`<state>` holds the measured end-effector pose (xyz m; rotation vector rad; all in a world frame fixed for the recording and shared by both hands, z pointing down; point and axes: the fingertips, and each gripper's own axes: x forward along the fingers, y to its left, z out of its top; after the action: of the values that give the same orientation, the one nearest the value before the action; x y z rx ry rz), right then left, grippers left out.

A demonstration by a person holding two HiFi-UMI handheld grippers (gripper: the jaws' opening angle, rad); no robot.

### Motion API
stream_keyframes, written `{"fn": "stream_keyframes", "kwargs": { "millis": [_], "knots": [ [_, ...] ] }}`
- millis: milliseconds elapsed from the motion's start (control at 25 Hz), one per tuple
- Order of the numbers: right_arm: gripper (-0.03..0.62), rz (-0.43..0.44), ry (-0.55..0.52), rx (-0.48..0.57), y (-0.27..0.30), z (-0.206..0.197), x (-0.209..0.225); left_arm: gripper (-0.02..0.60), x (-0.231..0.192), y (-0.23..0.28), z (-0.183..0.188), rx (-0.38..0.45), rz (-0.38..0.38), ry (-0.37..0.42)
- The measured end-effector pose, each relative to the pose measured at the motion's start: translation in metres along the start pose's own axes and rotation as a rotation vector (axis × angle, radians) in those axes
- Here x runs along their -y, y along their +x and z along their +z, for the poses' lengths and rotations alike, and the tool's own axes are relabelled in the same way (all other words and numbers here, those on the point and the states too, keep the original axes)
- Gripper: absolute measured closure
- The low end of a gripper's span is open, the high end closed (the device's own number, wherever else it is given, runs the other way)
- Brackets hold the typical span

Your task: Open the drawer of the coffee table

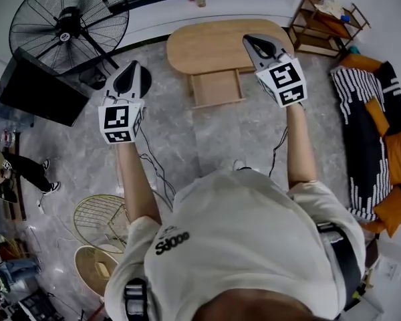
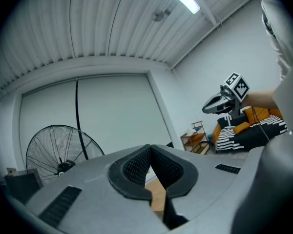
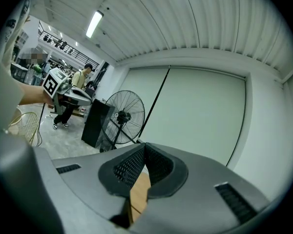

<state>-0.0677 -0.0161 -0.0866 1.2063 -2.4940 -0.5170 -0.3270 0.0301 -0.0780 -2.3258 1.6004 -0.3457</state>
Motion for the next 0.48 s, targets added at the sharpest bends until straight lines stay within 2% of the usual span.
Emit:
{"fn": "stream_keyframes", "kwargs": {
  "millis": [480],
  "knots": [
    [0.588,0.000,-0.014,-0.017,-0.004,-0.012,0.016,0.563,0.007,0.015,0.011,0.010,-0.020,0.019]
  ]
}}
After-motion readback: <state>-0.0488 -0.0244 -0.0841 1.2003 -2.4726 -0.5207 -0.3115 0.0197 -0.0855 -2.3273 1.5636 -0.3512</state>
